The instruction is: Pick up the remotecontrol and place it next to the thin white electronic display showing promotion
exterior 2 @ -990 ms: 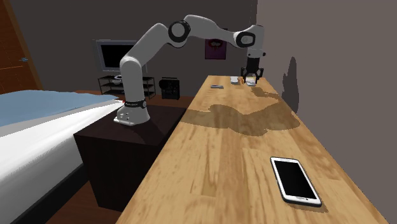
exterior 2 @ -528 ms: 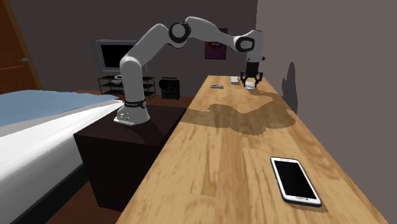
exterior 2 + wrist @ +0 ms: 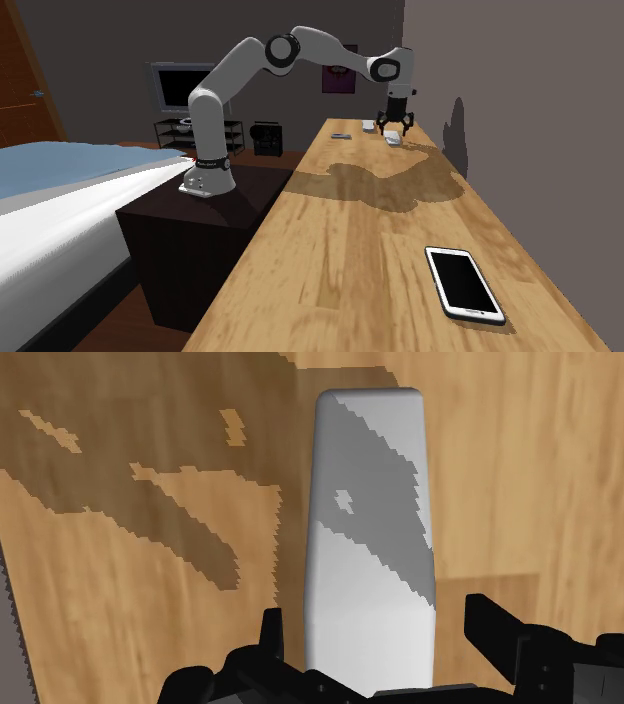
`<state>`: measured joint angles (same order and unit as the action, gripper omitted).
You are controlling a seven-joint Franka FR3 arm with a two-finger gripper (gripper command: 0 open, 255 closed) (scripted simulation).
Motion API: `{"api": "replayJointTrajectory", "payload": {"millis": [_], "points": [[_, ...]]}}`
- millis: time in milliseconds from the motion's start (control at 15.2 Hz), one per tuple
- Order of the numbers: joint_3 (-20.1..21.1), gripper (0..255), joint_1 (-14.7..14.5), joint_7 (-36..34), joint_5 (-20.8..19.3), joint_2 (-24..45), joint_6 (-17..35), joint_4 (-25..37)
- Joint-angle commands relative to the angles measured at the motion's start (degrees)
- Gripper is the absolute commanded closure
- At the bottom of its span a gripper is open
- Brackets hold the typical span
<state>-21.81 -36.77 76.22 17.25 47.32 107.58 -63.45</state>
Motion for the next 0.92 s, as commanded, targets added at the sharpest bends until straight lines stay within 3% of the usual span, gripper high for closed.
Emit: {"api": "replayJointTrajectory", "payload": {"millis": [0, 330, 858], "points": [[0.0, 0, 0.0, 0.0, 0.0, 0.0, 0.0, 0.0], [-0.33, 0, 0.8, -0.73, -0.57, -1.06, -6.49, 5.65], [-0.33, 0, 0.8, -0.73, -0.57, -1.06, -6.49, 5.65]]}}
